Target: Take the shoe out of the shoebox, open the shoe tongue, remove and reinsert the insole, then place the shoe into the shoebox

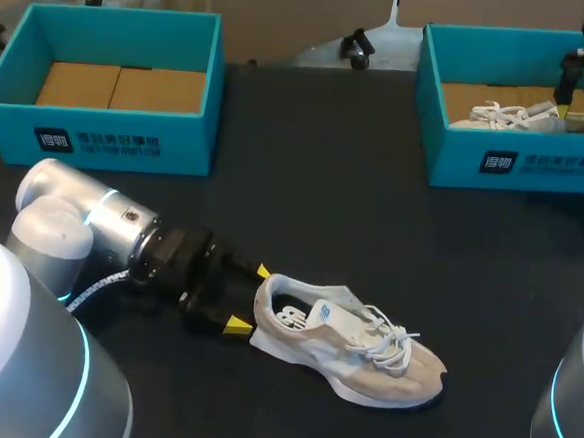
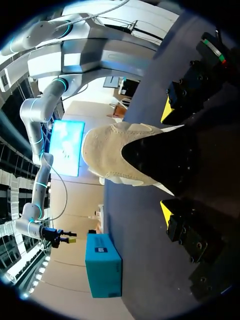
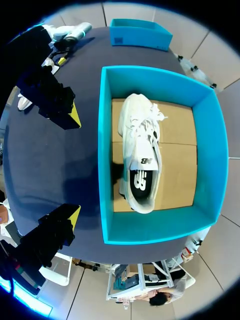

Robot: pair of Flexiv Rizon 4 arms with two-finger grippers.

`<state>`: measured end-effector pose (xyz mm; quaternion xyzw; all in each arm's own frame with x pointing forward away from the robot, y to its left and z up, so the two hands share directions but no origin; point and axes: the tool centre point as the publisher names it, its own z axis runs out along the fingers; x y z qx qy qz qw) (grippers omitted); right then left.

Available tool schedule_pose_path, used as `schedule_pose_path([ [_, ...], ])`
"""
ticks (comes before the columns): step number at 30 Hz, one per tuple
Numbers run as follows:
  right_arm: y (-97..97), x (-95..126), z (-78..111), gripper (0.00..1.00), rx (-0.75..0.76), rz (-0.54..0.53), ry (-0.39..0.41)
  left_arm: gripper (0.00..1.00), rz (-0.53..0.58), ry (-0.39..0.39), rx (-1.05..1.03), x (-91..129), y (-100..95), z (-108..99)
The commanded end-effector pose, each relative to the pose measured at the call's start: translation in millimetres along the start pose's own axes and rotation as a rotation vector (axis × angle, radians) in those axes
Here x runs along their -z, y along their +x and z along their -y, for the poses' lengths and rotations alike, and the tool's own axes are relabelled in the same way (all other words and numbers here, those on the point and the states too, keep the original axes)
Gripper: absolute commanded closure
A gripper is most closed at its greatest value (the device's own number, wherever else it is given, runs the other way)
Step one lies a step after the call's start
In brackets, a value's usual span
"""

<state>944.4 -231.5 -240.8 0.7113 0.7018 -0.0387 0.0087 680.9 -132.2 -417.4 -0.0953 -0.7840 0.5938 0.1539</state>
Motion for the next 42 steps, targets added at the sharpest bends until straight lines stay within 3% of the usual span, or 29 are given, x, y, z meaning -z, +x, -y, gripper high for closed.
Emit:
schedule_pose_path([
  [1,0.0,0.4,1.5,0.0,0.0,0.001,-0.002,0.0,-0.005,0.002,0.004,-5.6,-3.4,-0.8],
  [42,0.0,0.4,1.5,0.0,0.0,0.001,-0.002,0.0,-0.016,0.023,0.003,-23.6,0.2,6.7],
])
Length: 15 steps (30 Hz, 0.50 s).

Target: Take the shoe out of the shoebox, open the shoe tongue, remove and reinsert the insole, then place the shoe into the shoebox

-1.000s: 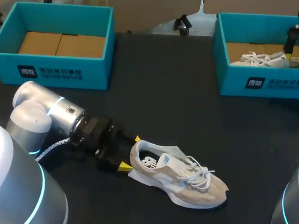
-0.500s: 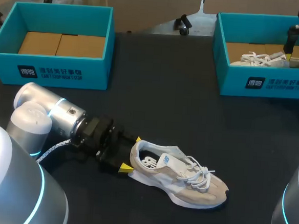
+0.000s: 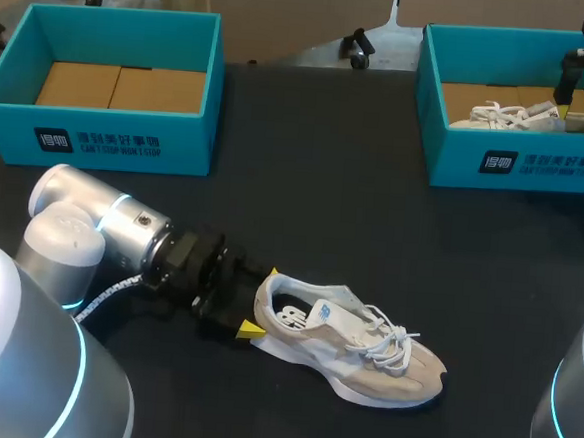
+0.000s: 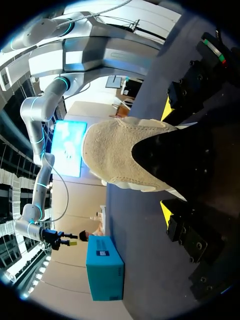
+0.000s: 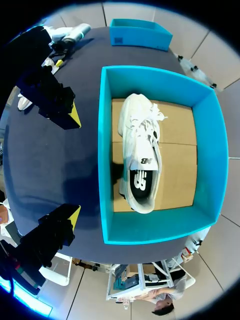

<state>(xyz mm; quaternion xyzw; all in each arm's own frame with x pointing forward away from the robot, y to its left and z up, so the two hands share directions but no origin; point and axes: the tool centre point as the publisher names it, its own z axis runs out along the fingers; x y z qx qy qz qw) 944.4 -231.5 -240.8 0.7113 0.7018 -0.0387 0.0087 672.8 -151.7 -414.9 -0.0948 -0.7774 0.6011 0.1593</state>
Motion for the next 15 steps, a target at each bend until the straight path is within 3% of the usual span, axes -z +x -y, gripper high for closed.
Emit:
schedule_pose_path([
  [1,0.0,0.4,1.5,0.0,0.0,0.001,-0.002,0.0,-0.015,0.004,-0.002,-5.1,-1.1,-0.9],
  [8,0.0,0.4,1.5,0.0,0.0,0.001,-0.002,0.0,-0.037,-0.01,-0.005,-10.7,-1.2,-0.9],
  [15,0.0,0.4,1.5,0.0,0.0,0.001,-0.002,0.0,-0.027,-0.032,-0.005,1.4,0.7,-3.5],
])
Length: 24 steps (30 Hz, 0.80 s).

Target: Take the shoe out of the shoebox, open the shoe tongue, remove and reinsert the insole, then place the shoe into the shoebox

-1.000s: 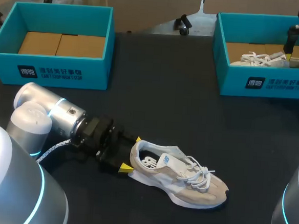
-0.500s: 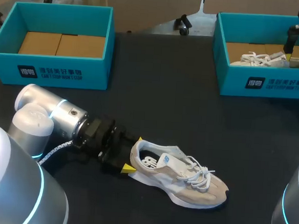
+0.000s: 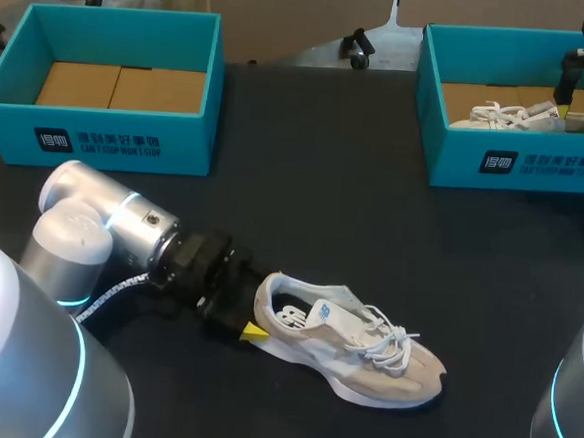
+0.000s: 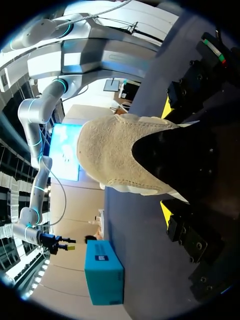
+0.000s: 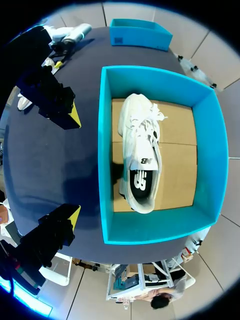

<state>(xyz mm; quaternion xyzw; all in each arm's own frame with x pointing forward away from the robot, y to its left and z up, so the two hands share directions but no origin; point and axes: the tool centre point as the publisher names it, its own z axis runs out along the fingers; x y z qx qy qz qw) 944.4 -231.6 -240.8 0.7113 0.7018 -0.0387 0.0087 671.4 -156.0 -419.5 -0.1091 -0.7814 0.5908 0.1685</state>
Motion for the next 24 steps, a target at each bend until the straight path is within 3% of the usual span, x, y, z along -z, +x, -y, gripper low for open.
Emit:
schedule_pose_path([
  [1,0.0,0.4,1.4,0.0,0.0,0.001,-0.002,0.0,0.008,-0.009,0.005,8.4,1.5,-1.3],
  [24,0.0,0.4,1.4,0.0,0.0,0.001,-0.002,0.0,-0.011,-0.001,0.011,8.1,3.1,-3.6],
])
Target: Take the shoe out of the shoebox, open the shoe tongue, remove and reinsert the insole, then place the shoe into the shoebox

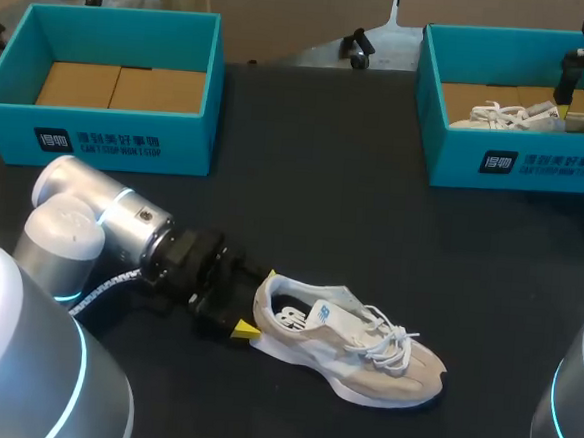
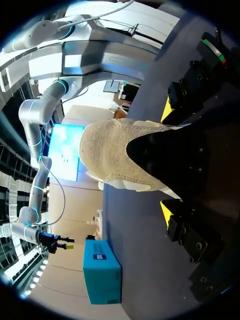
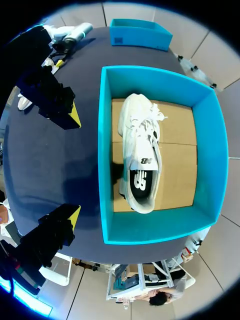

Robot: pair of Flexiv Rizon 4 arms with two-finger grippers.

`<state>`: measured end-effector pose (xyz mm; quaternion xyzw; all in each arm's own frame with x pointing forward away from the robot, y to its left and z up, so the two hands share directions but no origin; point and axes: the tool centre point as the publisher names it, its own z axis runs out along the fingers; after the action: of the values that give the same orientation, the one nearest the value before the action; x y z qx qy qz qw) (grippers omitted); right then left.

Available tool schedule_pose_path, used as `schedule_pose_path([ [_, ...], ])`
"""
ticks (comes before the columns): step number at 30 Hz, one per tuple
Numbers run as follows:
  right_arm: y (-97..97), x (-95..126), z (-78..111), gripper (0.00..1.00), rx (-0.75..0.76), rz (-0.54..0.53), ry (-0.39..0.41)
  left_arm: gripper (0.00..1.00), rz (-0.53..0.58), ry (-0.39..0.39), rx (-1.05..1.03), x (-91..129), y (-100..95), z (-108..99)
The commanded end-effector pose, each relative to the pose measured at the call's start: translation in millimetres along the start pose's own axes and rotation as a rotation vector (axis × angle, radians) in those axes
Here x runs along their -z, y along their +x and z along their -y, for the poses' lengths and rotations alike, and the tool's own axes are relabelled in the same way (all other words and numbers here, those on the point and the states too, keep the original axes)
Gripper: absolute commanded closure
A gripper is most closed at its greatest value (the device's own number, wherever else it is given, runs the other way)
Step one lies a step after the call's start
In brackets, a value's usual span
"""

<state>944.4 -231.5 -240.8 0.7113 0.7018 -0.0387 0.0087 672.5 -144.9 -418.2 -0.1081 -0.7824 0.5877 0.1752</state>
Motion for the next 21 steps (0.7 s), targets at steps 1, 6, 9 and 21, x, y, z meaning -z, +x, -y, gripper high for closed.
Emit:
schedule_pose_path([
  [1,0.0,0.4,1.5,0.0,0.0,0.001,-0.002,0.0,-0.002,0.004,0.001,-3.3,-0.3,-1.9],
  [6,0.0,0.4,1.5,0.0,0.0,0.001,-0.002,0.0,-0.008,0.006,0.0,-5.5,0.6,-1.2],
  [9,0.0,0.4,1.5,0.0,0.0,0.001,-0.002,0.0,-0.01,0.003,-0.001,-6.4,0.5,-0.8],
  [21,0.0,0.4,1.5,0.0,0.0,0.001,-0.002,0.0,-0.023,0.007,0.01,-15.2,-5.4,-1.3],
])
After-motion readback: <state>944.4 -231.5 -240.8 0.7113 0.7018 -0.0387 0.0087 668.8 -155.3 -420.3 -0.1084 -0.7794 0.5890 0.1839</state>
